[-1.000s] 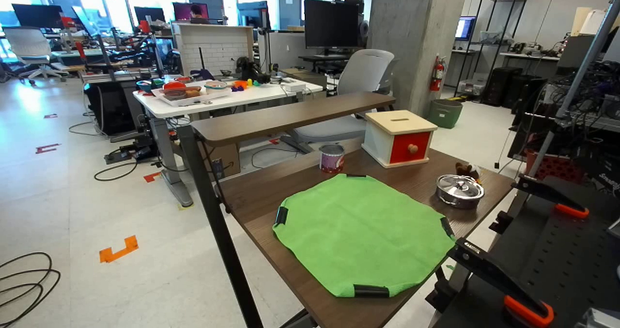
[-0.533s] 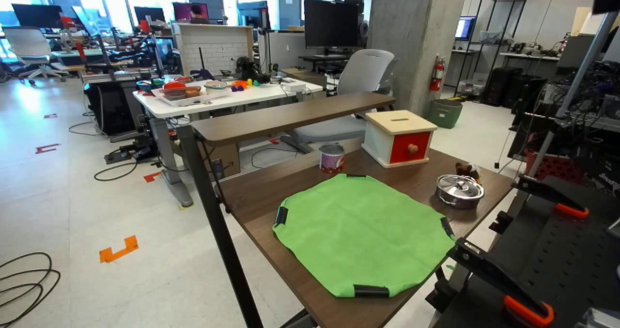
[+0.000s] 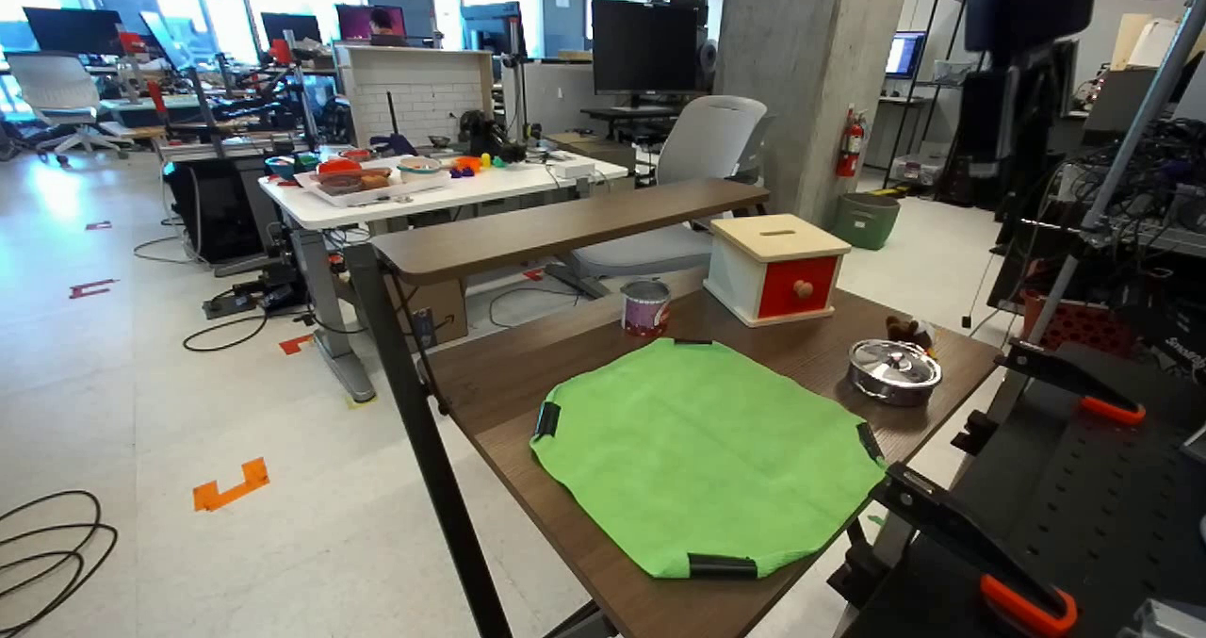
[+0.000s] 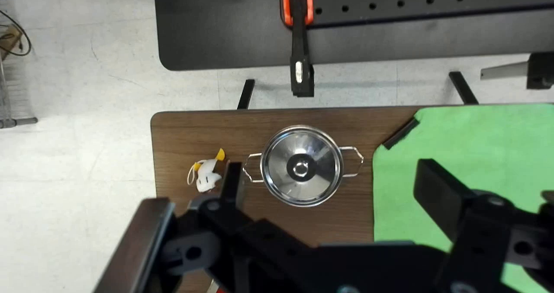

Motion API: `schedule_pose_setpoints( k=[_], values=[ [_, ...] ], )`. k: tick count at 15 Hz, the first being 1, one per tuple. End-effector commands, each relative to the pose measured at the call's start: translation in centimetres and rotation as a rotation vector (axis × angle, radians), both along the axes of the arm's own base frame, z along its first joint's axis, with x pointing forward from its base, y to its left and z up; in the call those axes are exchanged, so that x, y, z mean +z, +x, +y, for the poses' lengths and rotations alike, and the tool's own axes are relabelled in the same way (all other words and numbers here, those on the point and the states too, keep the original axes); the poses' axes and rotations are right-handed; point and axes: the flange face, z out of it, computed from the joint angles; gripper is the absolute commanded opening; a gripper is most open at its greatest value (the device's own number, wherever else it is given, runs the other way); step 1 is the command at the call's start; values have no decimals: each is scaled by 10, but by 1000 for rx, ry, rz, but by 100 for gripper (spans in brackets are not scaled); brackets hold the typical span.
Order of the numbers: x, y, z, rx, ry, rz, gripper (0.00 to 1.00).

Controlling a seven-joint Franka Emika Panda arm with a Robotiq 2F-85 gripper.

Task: Open the drawer

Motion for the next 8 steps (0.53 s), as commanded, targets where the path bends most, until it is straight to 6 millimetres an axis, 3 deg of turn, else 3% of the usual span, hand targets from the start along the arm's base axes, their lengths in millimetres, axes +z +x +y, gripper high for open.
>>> schedule_pose_setpoints(
  k=[1, 8],
  values=[
    [-35, 37, -18, -95, -2, -92, 100],
    [-91, 93, -49, -290, 11, -148, 100]
  ],
)
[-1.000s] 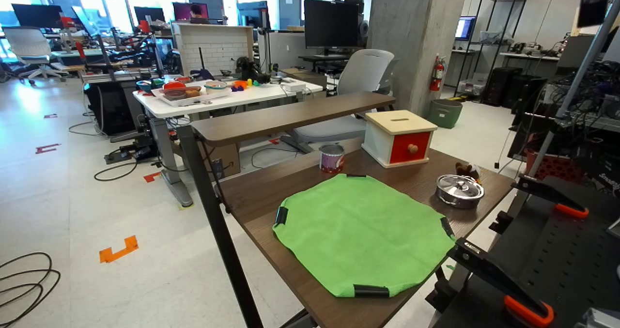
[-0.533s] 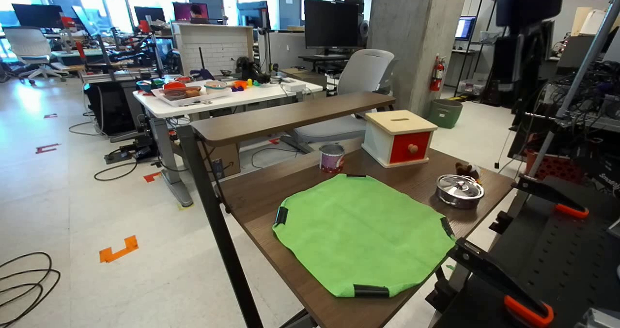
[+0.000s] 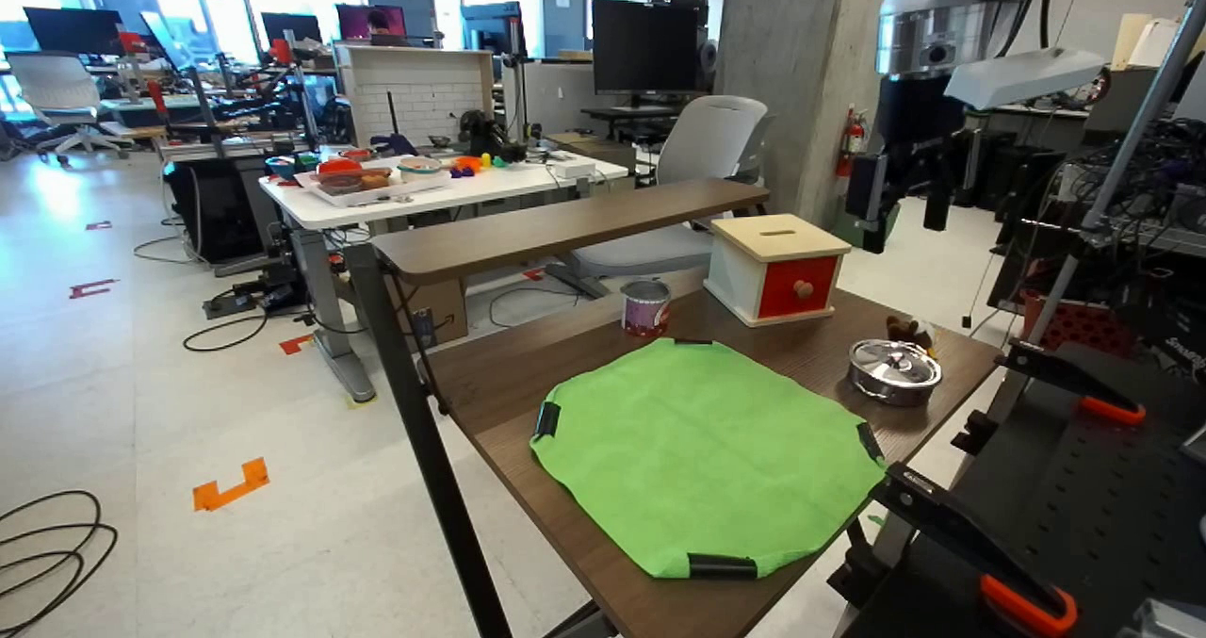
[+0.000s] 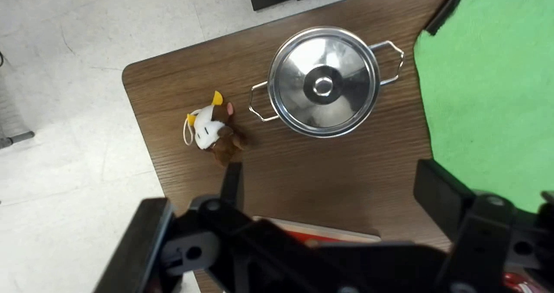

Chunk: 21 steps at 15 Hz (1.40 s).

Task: Open the drawer

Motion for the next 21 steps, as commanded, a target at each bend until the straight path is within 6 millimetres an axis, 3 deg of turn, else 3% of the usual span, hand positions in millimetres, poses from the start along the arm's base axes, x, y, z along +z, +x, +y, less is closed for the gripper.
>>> schedule_pose_setpoints(
  k=[1, 7, 13, 21],
  values=[
    [-26, 35, -16, -105, 20, -20, 100],
    [-63, 60, -29, -267, 103, -55, 100],
    [-89, 73, -28, -238, 17, -168, 100],
    [-107, 77, -24, -216, -5, -217, 100]
  ],
)
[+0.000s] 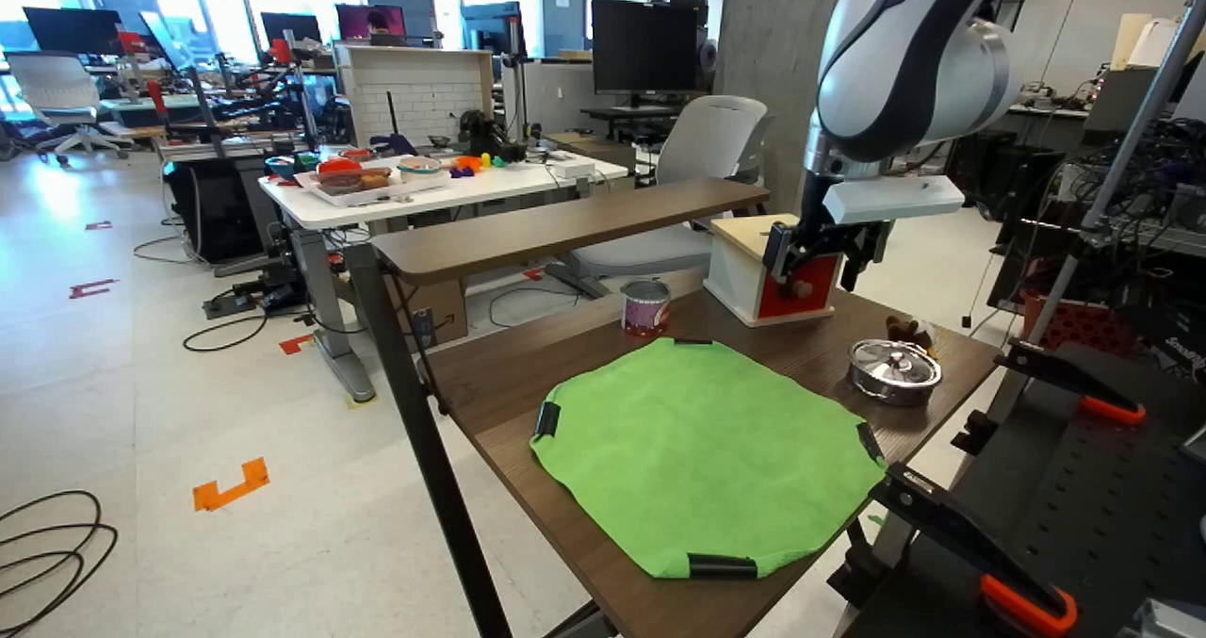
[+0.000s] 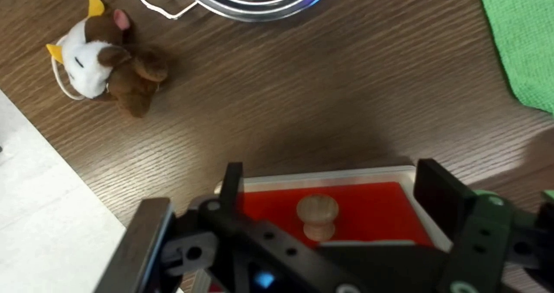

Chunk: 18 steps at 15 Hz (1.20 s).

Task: Open the drawer

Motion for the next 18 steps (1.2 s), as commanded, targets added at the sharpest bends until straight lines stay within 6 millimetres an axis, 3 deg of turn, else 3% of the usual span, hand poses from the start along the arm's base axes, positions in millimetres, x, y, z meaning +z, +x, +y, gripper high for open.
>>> schedule_pose_setpoints(
  k=[1, 4, 5, 6, 8, 17, 18],
  values=[
    [-3, 9, -6, -8, -33, -34, 100],
    [-5, 12, -13, -16, -54, -37, 100],
    [-5, 14, -15, -18, -61, -39, 95],
    [-6, 15, -17, -18, -66, -35, 74],
    [-8, 18, -18, -17, -78, -34, 69],
    [-17, 19, -8, 4, -100, -15, 3],
    [-16, 18, -8, 6, -103, -14, 7]
  ],
)
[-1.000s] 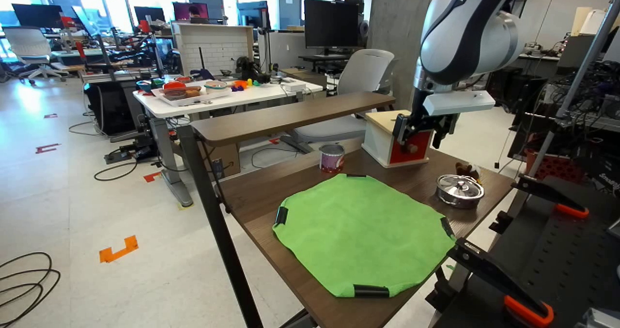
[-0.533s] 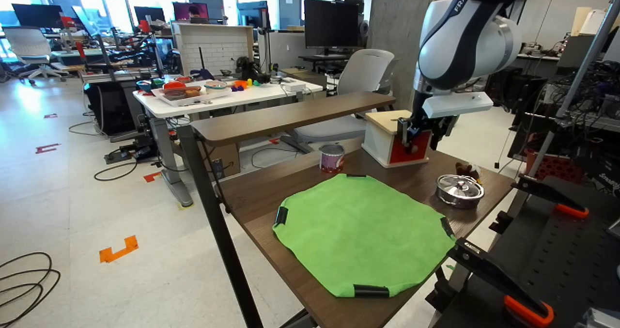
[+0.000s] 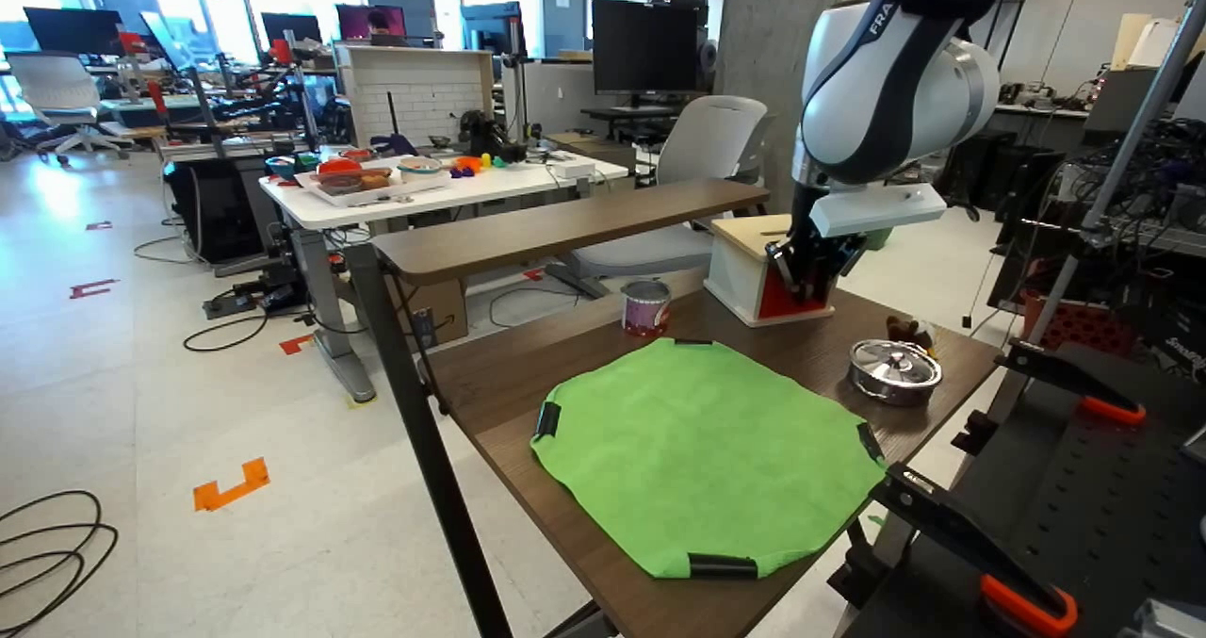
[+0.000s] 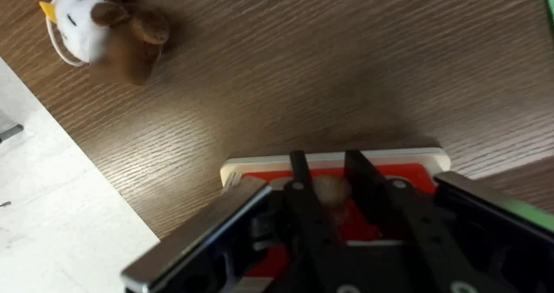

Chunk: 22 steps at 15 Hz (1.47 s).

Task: Open the drawer

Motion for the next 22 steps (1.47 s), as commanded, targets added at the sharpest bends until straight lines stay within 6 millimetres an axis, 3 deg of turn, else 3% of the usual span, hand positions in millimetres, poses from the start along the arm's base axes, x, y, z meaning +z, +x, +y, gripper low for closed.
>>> schedule_pose_setpoints(
  k=[1, 22],
  values=[
    [-4, 1, -2, 7, -34, -3, 7],
    [-4, -66, 41, 196, 60, 155, 7]
  ],
)
